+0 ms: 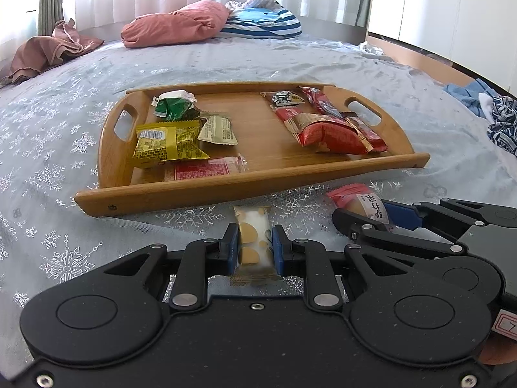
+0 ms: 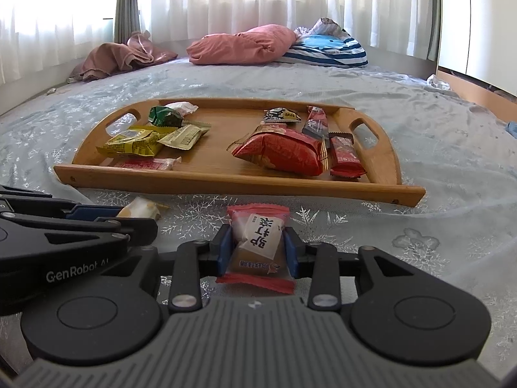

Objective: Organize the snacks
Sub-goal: 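Carry the wafer roll with the left tool while the right tool carries the pink packet over the tray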

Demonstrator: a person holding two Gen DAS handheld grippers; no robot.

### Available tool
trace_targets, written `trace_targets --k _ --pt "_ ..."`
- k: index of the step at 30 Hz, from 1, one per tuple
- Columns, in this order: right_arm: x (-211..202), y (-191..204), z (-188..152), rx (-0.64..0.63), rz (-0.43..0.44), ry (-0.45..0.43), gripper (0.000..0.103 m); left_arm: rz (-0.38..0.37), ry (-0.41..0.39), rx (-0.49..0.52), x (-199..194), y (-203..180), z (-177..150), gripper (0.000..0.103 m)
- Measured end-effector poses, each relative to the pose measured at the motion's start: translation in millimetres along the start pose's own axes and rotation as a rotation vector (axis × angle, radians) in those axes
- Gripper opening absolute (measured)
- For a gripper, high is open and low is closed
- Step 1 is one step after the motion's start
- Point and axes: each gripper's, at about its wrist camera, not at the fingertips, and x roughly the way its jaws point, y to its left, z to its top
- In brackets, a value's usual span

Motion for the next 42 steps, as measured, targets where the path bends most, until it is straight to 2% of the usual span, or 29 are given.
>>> trace_targets --k 4,7,20,33,42 --pt "-3 0 1 0.004 -0.003 -0.007 0.036 -0.005 -0.003 -0.003 -2 -1 1 0.021" --pt "-6 -1 2 0.017 0.005 -0.007 0.035 -0.006 -0.013 -0.002 -6 -1 3 0.02" --pt "-20 1 18 0.042 0.008 -0.041 0.035 -0.003 -0.062 -0.016 -23 1 20 0.02" --pt "-21 3 35 0.032 0.015 -0.065 0.035 -0.003 -0.087 -0.032 -26 7 37 0.02" --pt "-15 3 58 0.019 0.024 -0.09 0.035 -0.016 -0.106 -0.058 -22 16 60 0.02"
